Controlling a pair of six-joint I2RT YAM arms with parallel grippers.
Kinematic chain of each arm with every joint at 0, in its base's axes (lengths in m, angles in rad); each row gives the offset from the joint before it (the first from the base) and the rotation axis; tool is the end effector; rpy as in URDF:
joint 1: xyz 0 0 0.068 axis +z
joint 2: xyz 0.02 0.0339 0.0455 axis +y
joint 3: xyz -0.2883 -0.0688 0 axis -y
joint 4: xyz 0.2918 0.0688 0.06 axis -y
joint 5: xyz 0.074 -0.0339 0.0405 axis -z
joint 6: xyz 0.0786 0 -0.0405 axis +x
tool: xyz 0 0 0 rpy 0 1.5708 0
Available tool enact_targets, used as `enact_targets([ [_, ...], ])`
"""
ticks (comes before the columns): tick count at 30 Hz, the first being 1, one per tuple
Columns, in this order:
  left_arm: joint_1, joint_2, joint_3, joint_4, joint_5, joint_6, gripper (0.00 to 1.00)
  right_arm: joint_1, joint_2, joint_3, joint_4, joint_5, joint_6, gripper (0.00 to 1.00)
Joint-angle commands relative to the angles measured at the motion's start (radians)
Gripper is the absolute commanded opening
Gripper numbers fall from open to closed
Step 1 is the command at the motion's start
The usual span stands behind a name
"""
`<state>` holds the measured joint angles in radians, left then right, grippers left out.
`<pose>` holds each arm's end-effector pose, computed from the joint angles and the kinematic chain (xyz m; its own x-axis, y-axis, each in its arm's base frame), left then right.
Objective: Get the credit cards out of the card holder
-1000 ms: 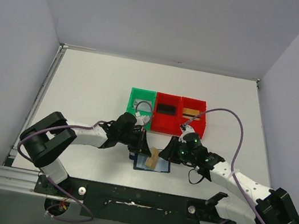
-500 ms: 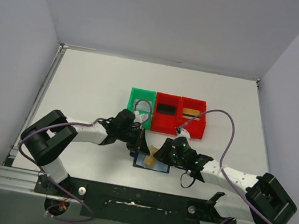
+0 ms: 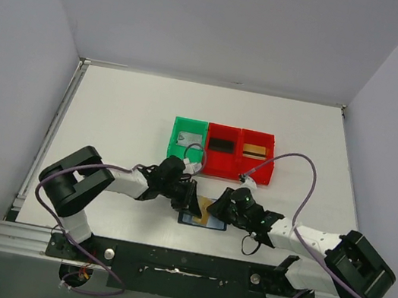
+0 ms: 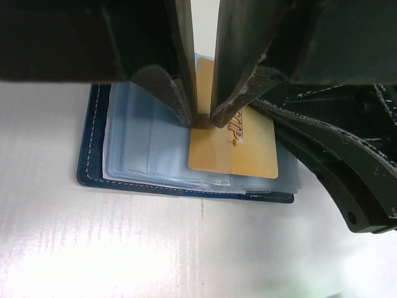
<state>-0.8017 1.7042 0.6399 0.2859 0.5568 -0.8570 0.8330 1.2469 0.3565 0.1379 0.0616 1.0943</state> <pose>0.2154 -0.2822 0.0744 -0.9786 0.0884 -0.1857 0.2016 0.5909 -0.7812 0.1850 0.1963 0.0935 -0.8403 0.3942 -0.3722 0.0836 0.7726 0.6294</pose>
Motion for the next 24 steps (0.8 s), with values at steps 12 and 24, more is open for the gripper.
enact_targets([
  [12,0.052,-0.200,-0.037,-0.070,-0.191,0.052,0.00,0.000,-0.328,0.064,-0.277,0.192,-0.080,0.20],
  [24,0.068,-0.406,-0.058,-0.212,-0.353,0.084,0.00,0.003,-0.106,0.196,-0.134,0.045,-0.136,0.27],
])
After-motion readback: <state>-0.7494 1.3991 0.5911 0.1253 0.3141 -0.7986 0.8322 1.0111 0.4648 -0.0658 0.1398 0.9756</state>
